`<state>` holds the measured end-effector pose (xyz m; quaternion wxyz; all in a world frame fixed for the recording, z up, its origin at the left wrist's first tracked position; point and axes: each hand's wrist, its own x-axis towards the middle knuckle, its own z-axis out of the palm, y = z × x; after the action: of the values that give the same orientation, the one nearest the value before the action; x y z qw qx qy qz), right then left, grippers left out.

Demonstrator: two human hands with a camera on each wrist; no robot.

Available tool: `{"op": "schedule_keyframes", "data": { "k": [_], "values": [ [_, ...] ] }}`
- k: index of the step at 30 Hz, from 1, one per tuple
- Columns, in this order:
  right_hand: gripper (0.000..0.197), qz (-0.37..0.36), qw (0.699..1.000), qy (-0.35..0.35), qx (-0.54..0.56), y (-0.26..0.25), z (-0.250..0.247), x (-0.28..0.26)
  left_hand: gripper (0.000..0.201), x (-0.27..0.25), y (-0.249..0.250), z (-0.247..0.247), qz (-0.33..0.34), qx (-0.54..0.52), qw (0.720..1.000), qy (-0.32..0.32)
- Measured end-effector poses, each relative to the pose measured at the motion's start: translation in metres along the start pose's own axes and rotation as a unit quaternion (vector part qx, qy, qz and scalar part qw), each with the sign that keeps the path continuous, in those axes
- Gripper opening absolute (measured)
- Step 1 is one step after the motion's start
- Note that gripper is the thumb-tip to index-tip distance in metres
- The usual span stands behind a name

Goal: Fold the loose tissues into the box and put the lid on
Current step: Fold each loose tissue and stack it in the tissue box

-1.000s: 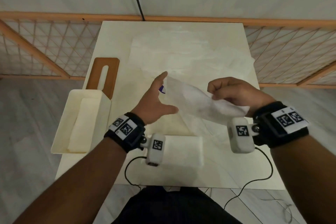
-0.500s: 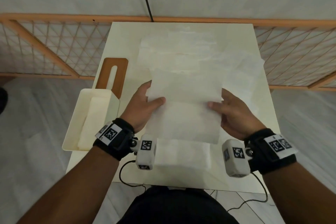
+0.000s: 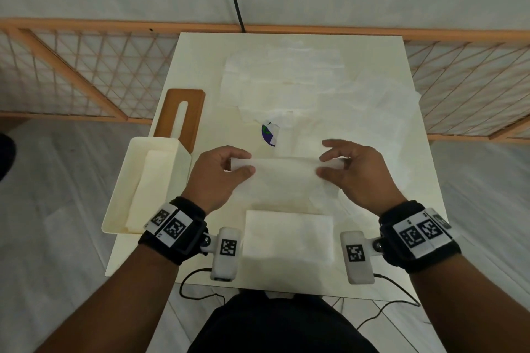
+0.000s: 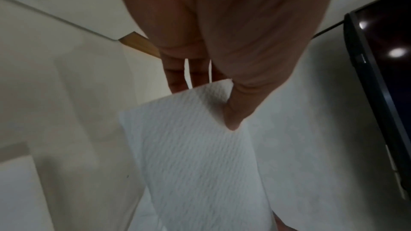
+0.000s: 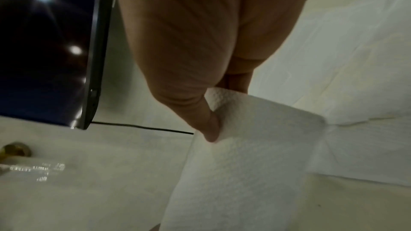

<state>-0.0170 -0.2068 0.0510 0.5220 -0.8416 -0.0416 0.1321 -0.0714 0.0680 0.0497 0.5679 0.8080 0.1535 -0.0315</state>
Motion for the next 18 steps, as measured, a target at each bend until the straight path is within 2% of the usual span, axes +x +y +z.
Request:
{"op": "schedule_keyframes", "data": {
  "k": [3,7,11,15,18],
  "values": [
    [0.015,-0.004,0.999,0.017,-0.027,0.004,0.004,-0.001,0.012,0.0,-0.002,0.001,0.027,0.067,0.997,0.024],
    [0.013,-0.026,0.997,0.035,-0.063,0.009,0.003,0.0,0.014,0.0,-0.007,0.003,0.054,0.078,0.995,0.031],
    [0.012,-0.021,0.996,-0.006,-0.089,0.01,0.0,0.0,0.012,0.0,-0.01,0.002,0.057,0.121,0.991,0.007],
    [0.019,0.052,0.996,-0.069,0.034,0.01,-0.006,-0.004,0.017,-0.004,-0.014,0.003,0.03,0.055,0.998,-0.015],
    [0.025,0.105,0.987,-0.07,0.103,0.021,-0.003,-0.013,0.019,-0.011,-0.026,0.01,0.005,0.069,0.998,-0.01]
  ]
}}
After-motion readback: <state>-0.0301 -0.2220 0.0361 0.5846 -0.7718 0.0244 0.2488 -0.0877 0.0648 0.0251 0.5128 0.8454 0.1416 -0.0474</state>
